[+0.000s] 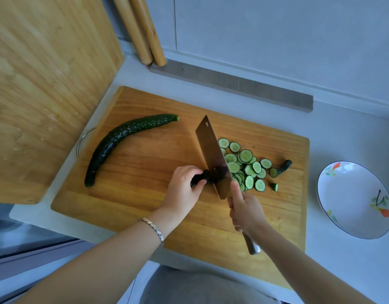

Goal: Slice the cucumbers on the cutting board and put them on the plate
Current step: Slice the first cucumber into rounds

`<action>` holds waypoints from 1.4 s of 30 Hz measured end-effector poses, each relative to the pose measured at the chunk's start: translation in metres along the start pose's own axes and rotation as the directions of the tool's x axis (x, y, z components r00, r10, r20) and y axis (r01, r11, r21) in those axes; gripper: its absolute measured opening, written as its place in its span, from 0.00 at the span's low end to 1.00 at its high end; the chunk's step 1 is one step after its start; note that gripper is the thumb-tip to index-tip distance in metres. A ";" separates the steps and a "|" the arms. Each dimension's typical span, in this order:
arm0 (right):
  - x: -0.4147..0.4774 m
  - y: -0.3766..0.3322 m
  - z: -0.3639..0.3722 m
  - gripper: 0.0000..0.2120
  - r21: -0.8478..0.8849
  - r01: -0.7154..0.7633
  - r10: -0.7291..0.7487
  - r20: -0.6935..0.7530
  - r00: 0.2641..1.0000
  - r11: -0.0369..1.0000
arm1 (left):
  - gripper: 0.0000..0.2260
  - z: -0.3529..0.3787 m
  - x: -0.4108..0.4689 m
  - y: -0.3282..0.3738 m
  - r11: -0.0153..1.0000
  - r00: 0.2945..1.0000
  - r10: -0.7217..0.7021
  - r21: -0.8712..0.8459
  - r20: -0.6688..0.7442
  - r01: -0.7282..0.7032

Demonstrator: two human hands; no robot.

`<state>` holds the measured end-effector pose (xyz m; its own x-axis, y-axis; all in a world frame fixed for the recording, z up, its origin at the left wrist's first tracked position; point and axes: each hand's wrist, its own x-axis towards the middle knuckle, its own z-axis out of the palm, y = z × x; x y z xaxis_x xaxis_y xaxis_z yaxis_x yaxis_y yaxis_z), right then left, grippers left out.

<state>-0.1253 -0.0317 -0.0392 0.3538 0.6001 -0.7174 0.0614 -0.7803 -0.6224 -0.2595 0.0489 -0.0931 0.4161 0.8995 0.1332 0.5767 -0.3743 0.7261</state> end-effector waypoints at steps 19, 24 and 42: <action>-0.016 -0.014 -0.016 0.25 -0.164 0.064 -0.060 0.027 0.998 0.984 | 0.09 0.002 -0.003 -0.003 0.999 0.999 0.045 0.016 -0.016 -0.044; -0.001 -0.009 0.001 0.25 -0.230 0.086 -0.089 -0.005 0.996 0.969 | 0.08 0.003 -0.004 -0.003 0.999 0.999 0.037 0.009 -0.023 -0.037; -0.014 -0.015 -0.017 0.26 -0.201 0.118 -0.114 0.035 0.993 0.972 | 0.09 0.003 -0.004 -0.006 0.999 0.999 0.038 0.006 -0.008 -0.038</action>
<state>-0.1149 -0.0314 -0.0147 0.3115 0.6907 -0.6526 0.2890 -0.7231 -0.6274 -0.2624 0.0468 -0.0996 0.4325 0.8862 0.1662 0.5648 -0.4100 0.7161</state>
